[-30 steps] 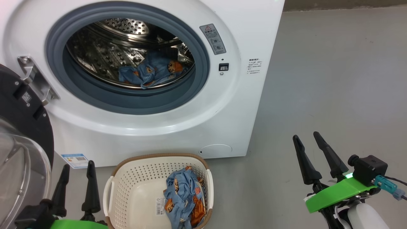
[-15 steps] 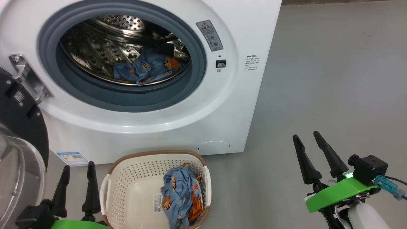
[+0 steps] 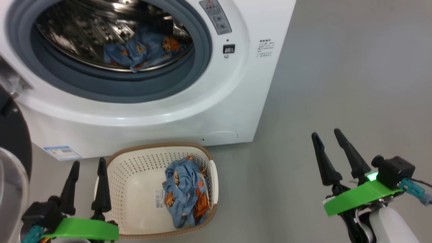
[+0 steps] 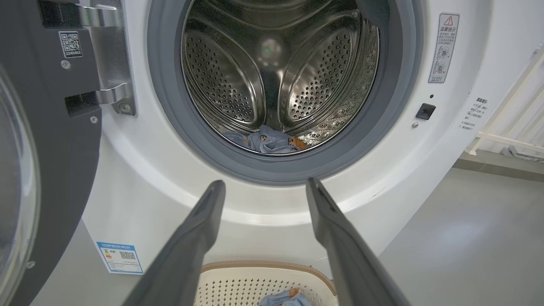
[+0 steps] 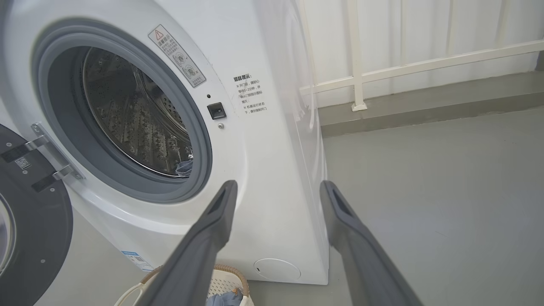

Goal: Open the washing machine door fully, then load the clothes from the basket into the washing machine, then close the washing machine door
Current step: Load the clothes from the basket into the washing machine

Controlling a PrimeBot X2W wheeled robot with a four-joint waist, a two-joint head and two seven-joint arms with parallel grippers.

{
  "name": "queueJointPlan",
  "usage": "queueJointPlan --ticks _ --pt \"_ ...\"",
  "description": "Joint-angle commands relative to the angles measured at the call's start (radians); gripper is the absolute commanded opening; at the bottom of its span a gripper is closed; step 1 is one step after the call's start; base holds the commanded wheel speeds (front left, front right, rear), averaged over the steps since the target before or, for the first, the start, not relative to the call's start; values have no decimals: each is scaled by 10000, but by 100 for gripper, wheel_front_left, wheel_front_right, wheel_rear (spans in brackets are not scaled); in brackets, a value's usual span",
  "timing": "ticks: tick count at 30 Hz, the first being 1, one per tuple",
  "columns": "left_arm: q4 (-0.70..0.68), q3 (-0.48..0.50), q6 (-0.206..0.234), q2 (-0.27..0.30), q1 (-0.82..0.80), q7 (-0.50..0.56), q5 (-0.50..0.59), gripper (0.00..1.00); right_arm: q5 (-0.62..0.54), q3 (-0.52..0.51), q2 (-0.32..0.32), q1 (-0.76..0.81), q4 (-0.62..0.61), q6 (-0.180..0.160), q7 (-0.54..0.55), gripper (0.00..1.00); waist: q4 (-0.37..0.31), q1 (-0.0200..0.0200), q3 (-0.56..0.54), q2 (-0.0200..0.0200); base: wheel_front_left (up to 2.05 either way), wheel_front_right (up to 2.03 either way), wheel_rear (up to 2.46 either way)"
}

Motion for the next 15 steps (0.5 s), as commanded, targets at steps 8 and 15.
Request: queueJointPlan --ticks 8,15 --pt "425 -104 -95 426 -963 -51 -179 100 -186 30 186 -617 -485 63 -48 100 -419 0 1186 0 0 0 0" --pt "1282 -743 -102 761 -1723 -51 -511 100 -267 -56 333 -891 -643 63 -48 100 -586 0 1978 0 0 0 0"
